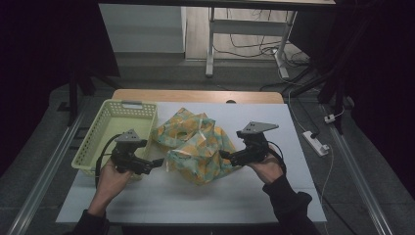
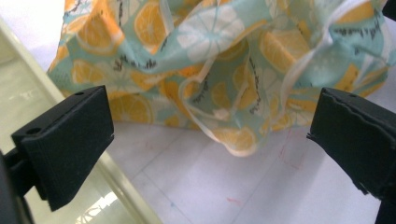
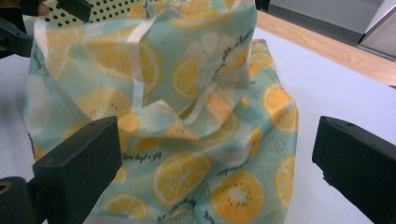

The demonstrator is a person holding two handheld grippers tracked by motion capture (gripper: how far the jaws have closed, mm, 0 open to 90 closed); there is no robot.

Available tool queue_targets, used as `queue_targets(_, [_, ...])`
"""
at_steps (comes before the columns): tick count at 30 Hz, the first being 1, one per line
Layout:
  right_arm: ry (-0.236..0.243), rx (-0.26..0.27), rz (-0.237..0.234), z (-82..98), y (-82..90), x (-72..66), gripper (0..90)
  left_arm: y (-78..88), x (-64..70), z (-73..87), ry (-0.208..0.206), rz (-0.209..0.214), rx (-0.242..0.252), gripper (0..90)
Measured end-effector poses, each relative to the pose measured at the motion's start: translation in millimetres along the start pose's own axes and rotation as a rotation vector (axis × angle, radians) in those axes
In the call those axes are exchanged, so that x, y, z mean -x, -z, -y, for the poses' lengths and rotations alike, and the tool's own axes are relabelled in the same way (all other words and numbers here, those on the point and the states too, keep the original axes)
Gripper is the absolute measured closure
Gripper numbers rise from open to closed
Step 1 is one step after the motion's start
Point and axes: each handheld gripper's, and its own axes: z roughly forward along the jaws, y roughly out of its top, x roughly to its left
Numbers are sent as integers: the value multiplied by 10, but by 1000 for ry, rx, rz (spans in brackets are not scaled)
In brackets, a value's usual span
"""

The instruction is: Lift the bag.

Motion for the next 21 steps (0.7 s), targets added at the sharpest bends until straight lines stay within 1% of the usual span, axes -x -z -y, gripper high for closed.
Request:
queue_targets(3, [-10,2,-1,27,13,-11,7,27,21,66,8,-4,0,0])
queue_targets(10, [-4,0,12,77,52,-70,5,106,63,181,27,0,10,0])
queue_targets(15, [-4,0,17,122,89,-109,5,163,68,270,45,2,11,0])
queue_targets(21, [-14,-3,26,192,166,-136,5,245,72,395,70,0,26,0])
